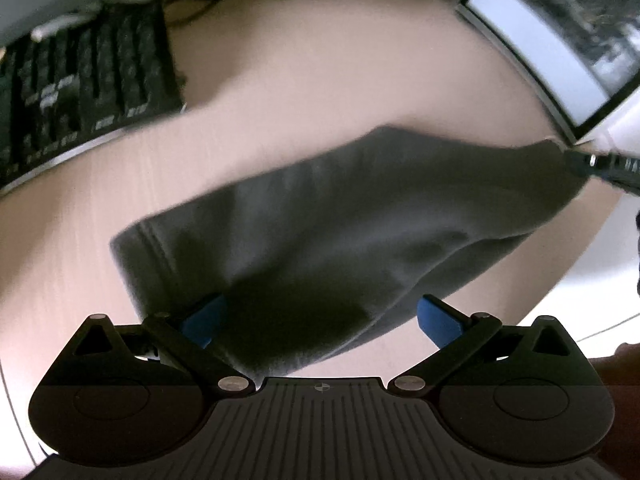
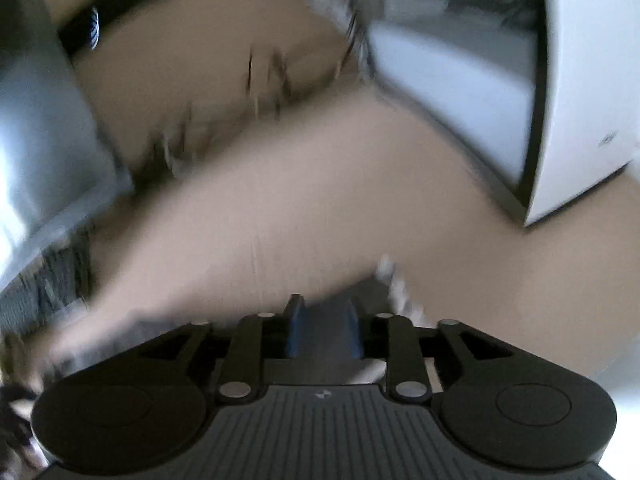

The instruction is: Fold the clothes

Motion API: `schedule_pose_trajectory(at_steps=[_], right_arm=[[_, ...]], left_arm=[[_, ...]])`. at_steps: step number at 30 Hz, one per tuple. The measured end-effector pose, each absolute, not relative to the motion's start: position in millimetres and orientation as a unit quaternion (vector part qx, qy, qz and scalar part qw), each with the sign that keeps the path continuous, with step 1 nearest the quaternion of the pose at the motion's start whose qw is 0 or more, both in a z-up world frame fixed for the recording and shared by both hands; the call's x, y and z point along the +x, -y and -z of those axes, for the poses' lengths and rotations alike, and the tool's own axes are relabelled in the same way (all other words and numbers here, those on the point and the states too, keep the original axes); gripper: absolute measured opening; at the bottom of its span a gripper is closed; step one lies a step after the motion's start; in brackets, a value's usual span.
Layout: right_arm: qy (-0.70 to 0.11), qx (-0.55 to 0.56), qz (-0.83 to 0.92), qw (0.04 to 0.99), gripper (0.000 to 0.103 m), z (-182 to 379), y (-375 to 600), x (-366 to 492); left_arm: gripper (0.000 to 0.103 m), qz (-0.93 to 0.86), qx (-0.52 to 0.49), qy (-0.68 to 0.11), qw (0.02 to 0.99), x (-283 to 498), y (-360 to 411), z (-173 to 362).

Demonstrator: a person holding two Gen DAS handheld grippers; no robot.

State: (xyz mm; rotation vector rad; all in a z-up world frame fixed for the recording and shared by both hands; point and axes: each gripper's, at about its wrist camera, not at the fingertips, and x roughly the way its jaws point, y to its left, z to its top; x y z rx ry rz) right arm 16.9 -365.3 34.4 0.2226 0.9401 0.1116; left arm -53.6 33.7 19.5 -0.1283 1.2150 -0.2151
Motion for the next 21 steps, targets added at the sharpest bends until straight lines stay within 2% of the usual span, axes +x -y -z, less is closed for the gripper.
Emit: schedule_pose_trajectory(at_steps=[4, 12, 21], right_arm=[[-0.443, 0.025, -0.077, 0.893, 0.024, -27, 355, 11], [-0.41, -0.066, -0.097, 0.904, 0.025, -14, 345, 26], [-0.373, -0.1, -0.12, 0.915, 0.025, -4, 334, 64]], left_arm=[[0.103, 0.098, -0.066, -0.556, 0.822, -60, -38, -17], [0.103, 0.076, -0.044, -0.537, 0.839, -53, -29, -11], [0.103, 0.062, -0.036, -0.516, 0.854, -21, -24, -7]])
